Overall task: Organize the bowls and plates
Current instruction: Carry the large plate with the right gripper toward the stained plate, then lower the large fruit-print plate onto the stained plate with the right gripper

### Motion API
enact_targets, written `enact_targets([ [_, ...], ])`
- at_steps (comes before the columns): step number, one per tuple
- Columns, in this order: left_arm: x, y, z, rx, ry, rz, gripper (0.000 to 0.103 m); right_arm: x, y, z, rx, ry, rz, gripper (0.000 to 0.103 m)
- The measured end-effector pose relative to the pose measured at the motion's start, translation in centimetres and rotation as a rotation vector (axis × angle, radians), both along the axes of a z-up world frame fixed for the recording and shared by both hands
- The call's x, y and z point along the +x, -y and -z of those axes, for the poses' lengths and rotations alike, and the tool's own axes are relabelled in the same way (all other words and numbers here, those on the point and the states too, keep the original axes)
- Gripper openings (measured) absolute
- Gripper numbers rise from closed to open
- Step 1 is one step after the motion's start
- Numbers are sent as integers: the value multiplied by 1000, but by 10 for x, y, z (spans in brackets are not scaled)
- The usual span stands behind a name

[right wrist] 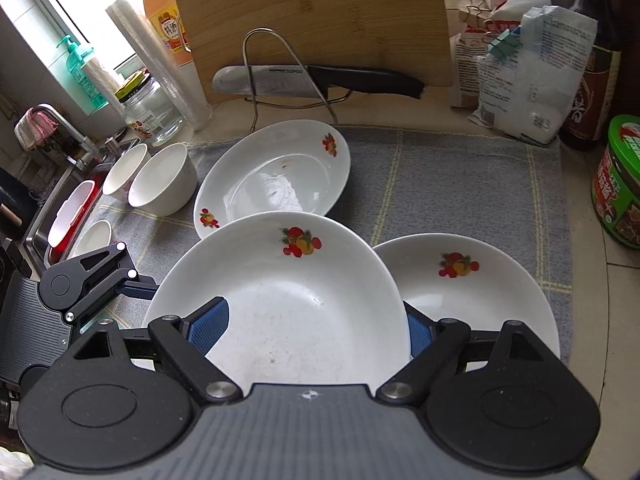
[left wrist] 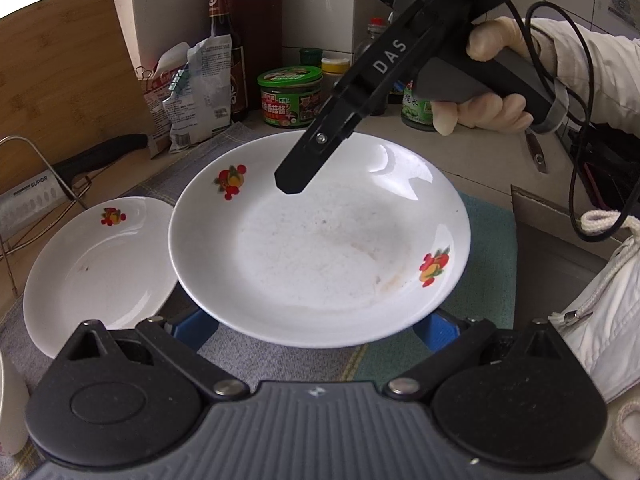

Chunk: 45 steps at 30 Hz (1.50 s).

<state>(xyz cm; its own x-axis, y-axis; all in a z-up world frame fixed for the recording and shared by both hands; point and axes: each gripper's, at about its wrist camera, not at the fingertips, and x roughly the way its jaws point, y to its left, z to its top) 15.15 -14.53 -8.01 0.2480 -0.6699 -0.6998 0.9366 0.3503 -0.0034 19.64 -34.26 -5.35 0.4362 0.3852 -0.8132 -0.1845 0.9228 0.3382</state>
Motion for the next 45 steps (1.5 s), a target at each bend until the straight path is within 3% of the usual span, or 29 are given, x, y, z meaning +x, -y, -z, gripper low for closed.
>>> enact_targets([
  [14,21,38,13,11,0,87,101,-11,50,9,-2,3,105,92],
  [45,26,65,18,60,-37,69,101,-8,78,37,25,-32,149,92],
])
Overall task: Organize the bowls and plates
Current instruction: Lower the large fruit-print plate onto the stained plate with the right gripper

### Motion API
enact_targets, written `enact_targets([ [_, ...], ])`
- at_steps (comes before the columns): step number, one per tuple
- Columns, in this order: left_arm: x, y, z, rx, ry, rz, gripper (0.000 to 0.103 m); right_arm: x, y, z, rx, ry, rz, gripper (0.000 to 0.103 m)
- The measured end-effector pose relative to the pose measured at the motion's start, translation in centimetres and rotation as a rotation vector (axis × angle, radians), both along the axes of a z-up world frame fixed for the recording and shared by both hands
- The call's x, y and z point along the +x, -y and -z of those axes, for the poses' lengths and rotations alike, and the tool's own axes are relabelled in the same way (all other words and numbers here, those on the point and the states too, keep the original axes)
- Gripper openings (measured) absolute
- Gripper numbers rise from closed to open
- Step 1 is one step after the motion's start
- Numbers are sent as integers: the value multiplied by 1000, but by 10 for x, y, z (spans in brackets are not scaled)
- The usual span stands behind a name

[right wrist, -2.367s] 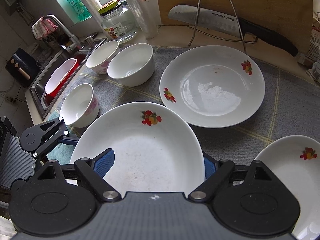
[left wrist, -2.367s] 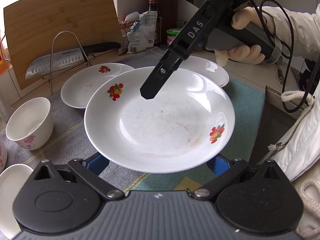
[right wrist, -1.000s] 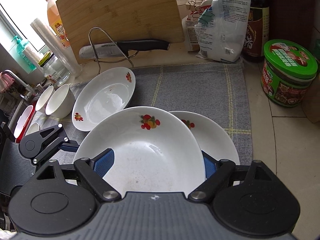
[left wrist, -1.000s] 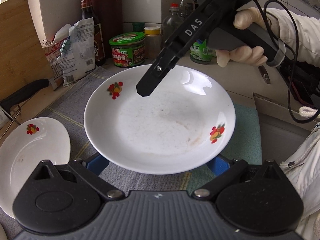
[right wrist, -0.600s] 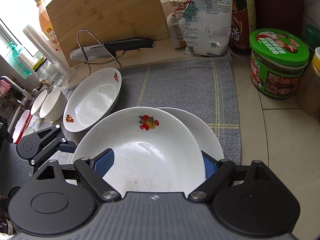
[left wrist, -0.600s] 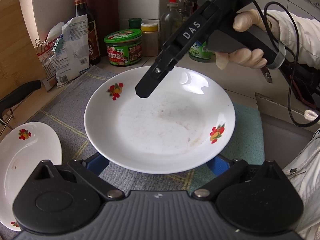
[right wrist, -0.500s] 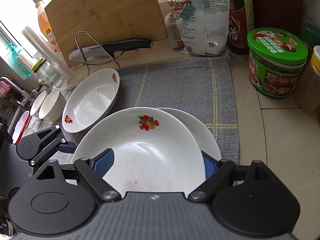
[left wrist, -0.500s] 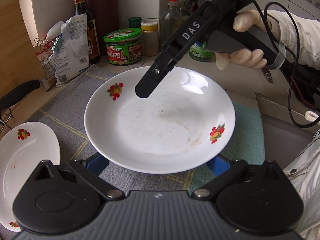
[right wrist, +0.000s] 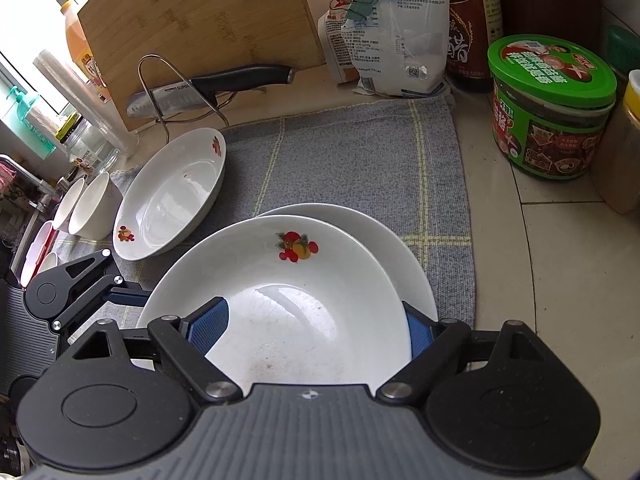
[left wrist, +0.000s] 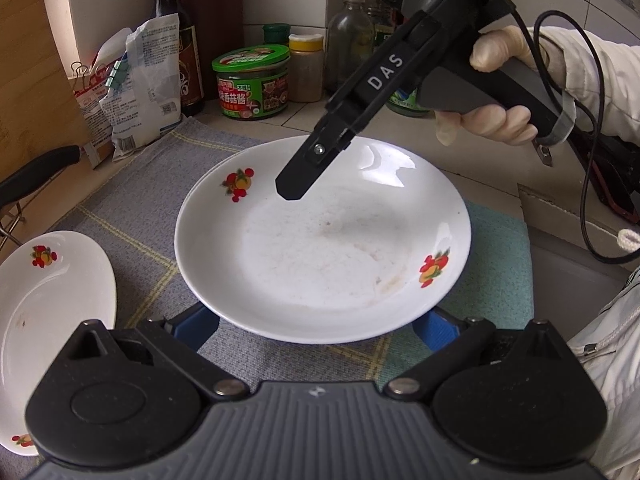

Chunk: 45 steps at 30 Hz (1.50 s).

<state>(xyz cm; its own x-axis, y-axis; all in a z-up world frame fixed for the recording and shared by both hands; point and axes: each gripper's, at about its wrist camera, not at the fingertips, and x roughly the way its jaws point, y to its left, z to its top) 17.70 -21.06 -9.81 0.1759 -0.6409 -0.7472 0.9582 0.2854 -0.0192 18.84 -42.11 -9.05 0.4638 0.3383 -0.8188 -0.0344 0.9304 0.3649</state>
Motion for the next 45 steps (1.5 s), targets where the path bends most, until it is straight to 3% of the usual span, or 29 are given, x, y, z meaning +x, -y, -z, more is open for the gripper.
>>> enact_targets([
  [45,-2,0,-4,2,42,21,101,-10,8,-6,0,-5,29,93],
])
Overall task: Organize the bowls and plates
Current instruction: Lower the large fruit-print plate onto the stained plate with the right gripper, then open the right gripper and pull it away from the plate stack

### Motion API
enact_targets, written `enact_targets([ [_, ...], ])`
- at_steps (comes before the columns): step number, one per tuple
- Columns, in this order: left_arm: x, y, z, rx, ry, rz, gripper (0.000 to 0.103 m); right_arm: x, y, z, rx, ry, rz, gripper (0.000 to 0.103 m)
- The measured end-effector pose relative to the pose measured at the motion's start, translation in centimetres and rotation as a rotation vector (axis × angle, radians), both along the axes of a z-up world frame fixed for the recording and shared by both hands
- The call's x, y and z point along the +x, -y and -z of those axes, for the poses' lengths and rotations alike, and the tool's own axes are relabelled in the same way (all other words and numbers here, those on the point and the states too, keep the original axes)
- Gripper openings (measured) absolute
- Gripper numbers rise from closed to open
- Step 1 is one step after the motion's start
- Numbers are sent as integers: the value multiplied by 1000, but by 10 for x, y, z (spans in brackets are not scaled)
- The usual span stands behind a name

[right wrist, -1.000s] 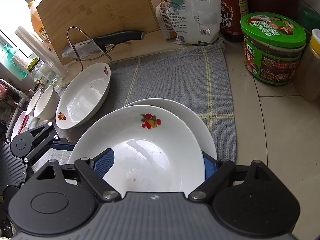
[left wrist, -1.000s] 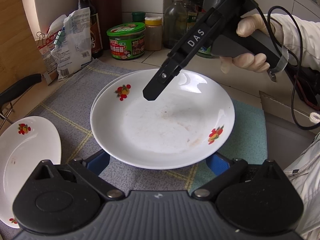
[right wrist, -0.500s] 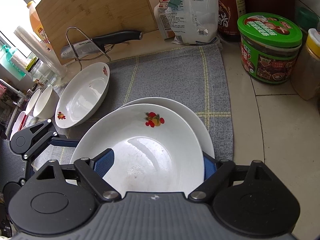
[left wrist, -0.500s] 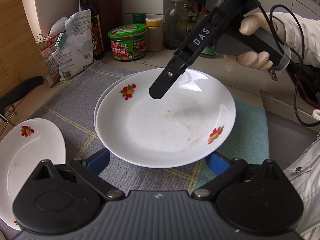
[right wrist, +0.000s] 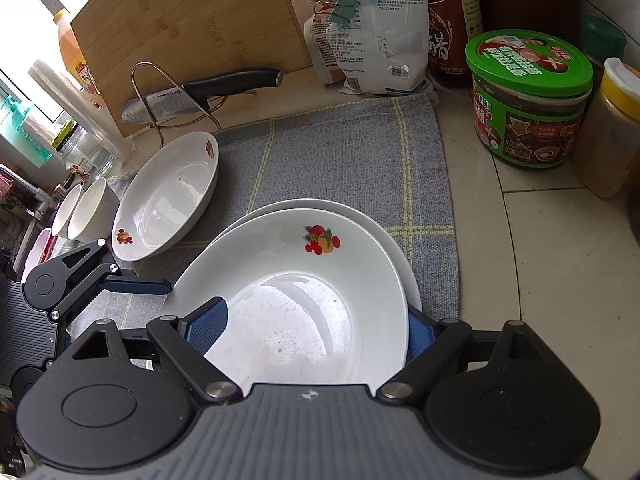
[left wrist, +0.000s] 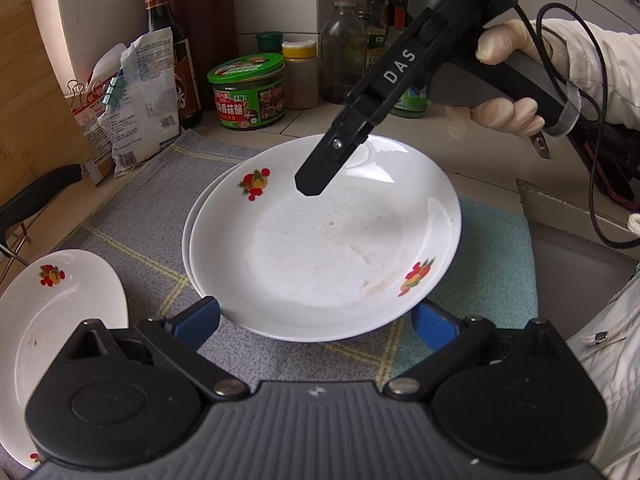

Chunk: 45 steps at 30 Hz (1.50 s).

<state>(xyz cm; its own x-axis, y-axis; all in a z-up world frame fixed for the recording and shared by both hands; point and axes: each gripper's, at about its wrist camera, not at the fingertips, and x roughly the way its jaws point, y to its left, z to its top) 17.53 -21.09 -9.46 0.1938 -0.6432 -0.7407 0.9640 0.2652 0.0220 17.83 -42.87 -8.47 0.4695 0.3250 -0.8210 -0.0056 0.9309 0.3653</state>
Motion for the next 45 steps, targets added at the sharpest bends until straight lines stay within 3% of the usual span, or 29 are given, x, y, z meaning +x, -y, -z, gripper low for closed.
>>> enact_targets([
  [12,-4,-3,0,-3,3,-7,101,-3,0,-3,-13,10,11,94],
  [26,-11,-8,1,8,22,-29,102,-10,-14,-7,-108,9,-8,98],
  [30,-15,-10,4,26,76,-60,102,-13,-16,-8,-129,9,-7,98],
  [33,-13,-12,4,22,59,-72,102,-15,-21,-7,-197,-10,-10,99],
  [38,-14,-14,3,1,67,-103,102,-20,-25,-6,-218,-1,-23,100],
  [45,-17,-16,0,-13,58,-174,102,-33,-48,-19,-378,107,-65,103],
])
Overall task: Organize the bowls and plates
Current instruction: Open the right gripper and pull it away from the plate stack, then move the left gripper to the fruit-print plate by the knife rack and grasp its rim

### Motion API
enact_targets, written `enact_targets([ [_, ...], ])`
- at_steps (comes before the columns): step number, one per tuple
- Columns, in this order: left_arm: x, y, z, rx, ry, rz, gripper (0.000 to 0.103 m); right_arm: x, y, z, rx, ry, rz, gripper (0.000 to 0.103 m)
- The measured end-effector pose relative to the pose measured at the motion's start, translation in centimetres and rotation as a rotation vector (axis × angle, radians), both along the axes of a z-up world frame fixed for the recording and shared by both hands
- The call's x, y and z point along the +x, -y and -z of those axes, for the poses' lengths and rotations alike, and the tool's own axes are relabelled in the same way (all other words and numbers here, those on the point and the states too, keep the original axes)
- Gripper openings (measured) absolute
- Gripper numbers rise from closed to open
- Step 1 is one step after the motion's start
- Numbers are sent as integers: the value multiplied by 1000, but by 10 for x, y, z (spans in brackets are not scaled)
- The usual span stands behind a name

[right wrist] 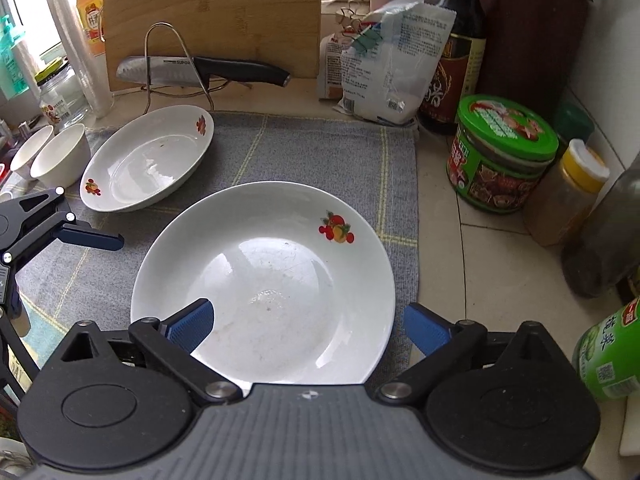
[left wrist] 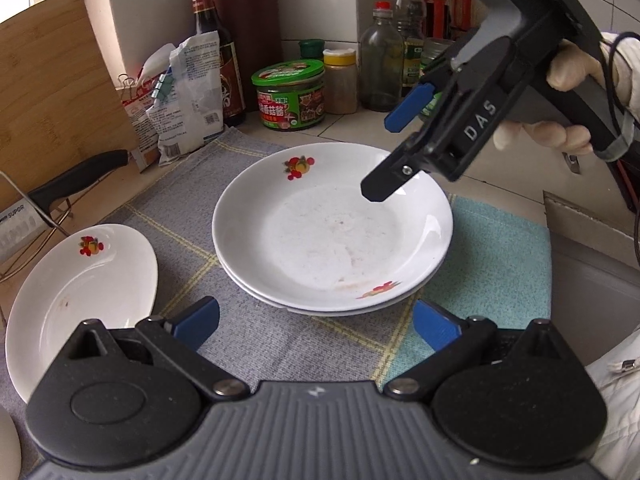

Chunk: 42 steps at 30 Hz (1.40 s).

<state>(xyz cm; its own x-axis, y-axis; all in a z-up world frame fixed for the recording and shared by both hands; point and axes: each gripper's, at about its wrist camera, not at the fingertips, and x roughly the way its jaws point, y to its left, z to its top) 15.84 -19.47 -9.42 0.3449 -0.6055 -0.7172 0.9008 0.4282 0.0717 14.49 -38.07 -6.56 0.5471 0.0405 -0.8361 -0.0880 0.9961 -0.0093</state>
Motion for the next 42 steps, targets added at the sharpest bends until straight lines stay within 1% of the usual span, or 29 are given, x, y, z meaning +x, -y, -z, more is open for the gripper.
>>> enact_targets([
  [2,-1,-2,-1,-4,-3,-46,102,-4,-7,0,-37,12,-12,103],
  [3,-1,-6,-3,-20,-11,-70,102,-5,-10,0,-44,16,-14,103],
  [6,-1,-16,-8,-62,-37,-138,102,-8,-18,0,-45,17,-11,103],
  [12,-5,-45,-15,-106,-39,-285,102,-12,-41,-1,-51,45,1,103],
  [15,-3,-62,-16,-112,-55,-343,102,-13,-59,-2,-62,67,-5,103],
  [17,-1,-75,-17,-126,-65,-374,102,-13,-74,-3,-72,98,-8,103],
  [19,-1,-89,-18,-128,-42,-409,102,-13,-89,-4,-68,129,-9,103],
  [22,-2,-106,-22,-124,-10,-445,102,-11,-110,-4,-49,154,1,103],
  [28,2,-136,-22,-136,-33,-436,102,-3,-146,-3,-83,154,4,103],
  [32,4,-148,-22,-152,-51,-466,102,3,-158,-2,-102,144,-45,103],
  [36,7,-152,-22,-147,-53,-532,102,16,-162,3,-124,137,-124,103],
  [39,10,-150,-24,-128,-59,-598,102,35,-159,9,-123,128,-200,103],
  [42,16,-147,-24,-125,-89,-627,102,53,-155,15,-122,126,-257,103],
])
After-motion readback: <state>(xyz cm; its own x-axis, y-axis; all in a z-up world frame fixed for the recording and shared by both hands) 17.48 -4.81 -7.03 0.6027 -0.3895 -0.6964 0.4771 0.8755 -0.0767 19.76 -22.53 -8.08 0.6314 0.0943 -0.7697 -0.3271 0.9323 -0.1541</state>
